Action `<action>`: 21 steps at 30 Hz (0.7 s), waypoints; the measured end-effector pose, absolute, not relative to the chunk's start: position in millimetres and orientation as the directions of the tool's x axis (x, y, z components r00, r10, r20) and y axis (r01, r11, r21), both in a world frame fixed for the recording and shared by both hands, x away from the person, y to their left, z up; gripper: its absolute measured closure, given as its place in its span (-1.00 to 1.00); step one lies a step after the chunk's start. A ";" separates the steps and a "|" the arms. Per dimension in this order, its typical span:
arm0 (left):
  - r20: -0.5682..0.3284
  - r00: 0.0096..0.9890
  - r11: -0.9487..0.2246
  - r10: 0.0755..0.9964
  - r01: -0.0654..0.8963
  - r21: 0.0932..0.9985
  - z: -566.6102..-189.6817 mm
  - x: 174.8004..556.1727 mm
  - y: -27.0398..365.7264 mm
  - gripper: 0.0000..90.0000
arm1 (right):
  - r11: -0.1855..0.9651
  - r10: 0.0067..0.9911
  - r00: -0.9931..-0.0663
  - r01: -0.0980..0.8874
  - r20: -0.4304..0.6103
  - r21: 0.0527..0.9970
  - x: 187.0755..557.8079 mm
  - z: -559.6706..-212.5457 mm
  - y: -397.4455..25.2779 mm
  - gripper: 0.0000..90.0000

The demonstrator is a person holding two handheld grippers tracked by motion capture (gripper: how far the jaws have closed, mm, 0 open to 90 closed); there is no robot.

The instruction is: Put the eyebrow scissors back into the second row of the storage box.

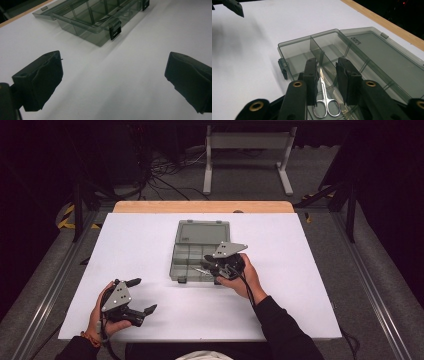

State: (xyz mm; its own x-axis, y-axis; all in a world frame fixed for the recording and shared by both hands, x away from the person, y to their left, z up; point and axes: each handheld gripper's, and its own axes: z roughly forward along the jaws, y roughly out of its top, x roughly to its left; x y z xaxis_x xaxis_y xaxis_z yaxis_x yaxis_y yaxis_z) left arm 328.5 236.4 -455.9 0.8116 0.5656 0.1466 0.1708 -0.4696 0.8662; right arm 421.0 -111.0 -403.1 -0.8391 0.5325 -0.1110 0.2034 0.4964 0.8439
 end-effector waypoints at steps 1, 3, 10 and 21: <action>0.146 0.812 -0.469 0.565 0.171 0.866 -456.0 328.7 236.3 -0.94 | 0.494 0.532 -0.840 0.201 -0.111 0.846 420.7 -402.4 -111.6 0.54; 0.145 0.812 -0.470 0.565 0.171 0.866 -456.0 328.7 236.3 -0.94 | 0.490 0.535 -0.837 0.197 -0.114 0.849 420.0 -401.1 -112.5 0.50; 0.149 0.809 -0.471 0.568 0.171 0.866 -455.8 328.5 236.7 -0.94 | 0.479 0.542 -0.831 0.189 -0.120 0.857 417.6 -397.4 -115.3 0.35; 0.152 0.808 -0.472 0.569 0.169 0.865 -455.6 328.1 236.9 -0.94 | 0.460 0.588 -0.798 0.199 -0.129 0.865 420.1 -397.0 -119.8 0.02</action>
State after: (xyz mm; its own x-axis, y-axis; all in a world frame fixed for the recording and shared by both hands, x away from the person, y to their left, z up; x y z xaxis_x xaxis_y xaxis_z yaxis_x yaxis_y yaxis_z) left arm 328.1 236.9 -455.6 0.8085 0.5686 0.1518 0.1691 -0.4715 0.8655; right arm 420.1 -119.8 -397.0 -0.7982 0.5885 -0.1290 0.1993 0.4599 0.8653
